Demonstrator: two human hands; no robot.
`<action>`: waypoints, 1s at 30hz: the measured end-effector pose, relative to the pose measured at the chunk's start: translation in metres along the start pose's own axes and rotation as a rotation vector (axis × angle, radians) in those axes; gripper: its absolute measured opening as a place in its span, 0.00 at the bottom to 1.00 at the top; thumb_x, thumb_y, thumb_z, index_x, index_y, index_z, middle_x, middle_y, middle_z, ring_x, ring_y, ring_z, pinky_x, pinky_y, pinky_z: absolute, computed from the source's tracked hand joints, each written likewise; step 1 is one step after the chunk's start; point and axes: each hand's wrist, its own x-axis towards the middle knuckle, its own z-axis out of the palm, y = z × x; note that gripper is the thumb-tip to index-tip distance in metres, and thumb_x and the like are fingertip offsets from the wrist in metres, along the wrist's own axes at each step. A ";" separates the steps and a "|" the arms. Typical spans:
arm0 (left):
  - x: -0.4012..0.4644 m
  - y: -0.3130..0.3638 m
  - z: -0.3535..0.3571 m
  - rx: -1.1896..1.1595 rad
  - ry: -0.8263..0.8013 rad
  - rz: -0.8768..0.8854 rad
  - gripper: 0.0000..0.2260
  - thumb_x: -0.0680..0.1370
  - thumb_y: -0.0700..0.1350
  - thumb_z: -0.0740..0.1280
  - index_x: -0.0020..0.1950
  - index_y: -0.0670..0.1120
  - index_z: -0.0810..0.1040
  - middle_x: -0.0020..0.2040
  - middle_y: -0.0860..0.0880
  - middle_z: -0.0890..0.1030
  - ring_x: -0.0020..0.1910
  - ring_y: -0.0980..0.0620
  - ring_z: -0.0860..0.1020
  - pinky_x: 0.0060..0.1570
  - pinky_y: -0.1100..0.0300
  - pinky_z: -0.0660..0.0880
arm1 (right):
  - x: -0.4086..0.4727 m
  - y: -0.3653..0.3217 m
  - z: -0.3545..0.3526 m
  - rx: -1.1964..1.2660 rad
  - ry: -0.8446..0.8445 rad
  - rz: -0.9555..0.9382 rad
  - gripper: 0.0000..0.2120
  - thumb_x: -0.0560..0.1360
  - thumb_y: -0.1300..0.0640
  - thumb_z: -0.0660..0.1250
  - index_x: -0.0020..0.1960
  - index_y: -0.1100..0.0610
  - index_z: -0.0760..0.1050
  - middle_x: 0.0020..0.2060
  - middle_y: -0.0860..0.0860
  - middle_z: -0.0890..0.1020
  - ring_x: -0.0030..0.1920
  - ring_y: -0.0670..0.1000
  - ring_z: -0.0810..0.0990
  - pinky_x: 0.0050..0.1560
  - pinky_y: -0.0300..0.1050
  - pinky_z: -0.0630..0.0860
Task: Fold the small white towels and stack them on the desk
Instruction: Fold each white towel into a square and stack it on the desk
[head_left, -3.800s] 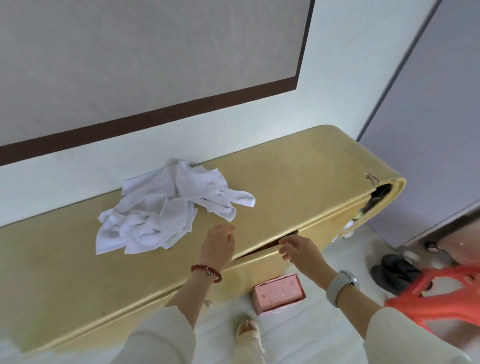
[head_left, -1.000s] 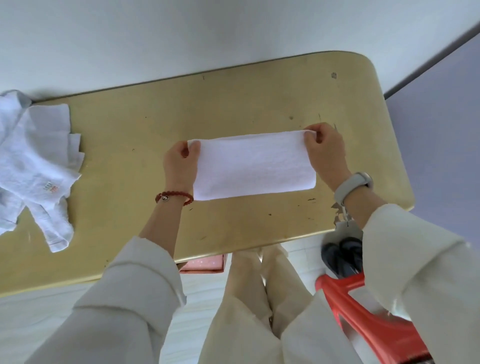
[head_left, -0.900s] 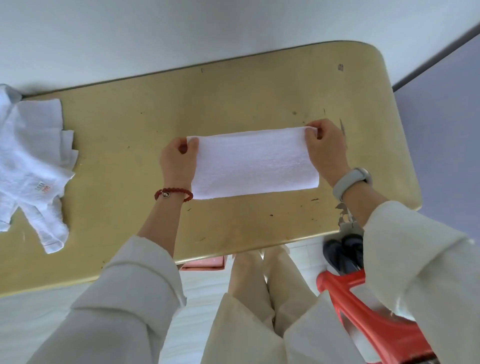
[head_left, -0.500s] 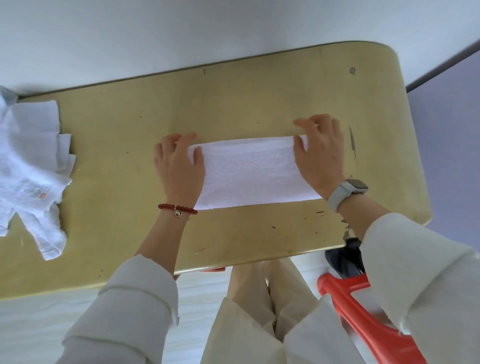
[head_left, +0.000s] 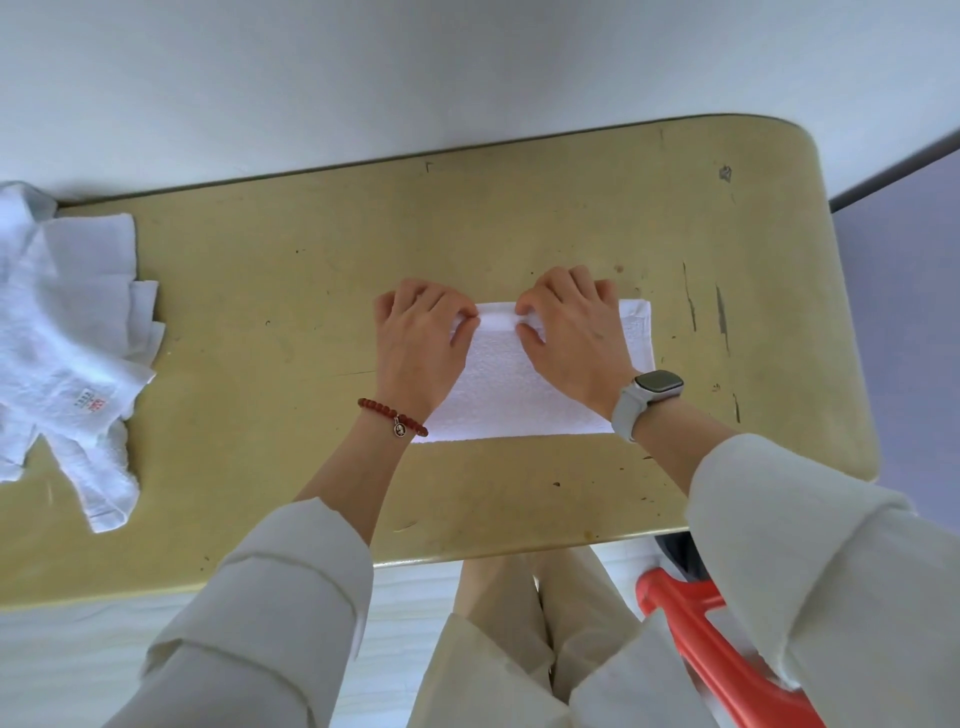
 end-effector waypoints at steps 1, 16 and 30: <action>0.001 0.001 -0.001 0.006 0.005 -0.001 0.07 0.73 0.47 0.62 0.39 0.48 0.78 0.39 0.54 0.81 0.47 0.54 0.67 0.49 0.59 0.58 | 0.001 0.000 0.000 0.010 -0.008 0.002 0.03 0.68 0.61 0.67 0.41 0.58 0.76 0.41 0.53 0.78 0.43 0.57 0.75 0.44 0.51 0.67; 0.013 0.013 0.002 0.057 -0.041 -0.133 0.04 0.71 0.40 0.66 0.39 0.46 0.79 0.38 0.50 0.80 0.44 0.45 0.76 0.49 0.55 0.63 | 0.017 0.000 0.009 -0.037 -0.001 0.044 0.08 0.75 0.62 0.57 0.43 0.60 0.74 0.38 0.55 0.78 0.39 0.58 0.73 0.43 0.47 0.60; -0.054 0.022 0.021 0.270 -0.278 -0.084 0.24 0.79 0.56 0.48 0.74 0.50 0.56 0.74 0.42 0.59 0.73 0.38 0.56 0.68 0.35 0.47 | -0.047 0.018 0.014 -0.271 -0.227 -0.073 0.24 0.78 0.47 0.46 0.73 0.48 0.56 0.73 0.54 0.62 0.72 0.62 0.54 0.68 0.67 0.45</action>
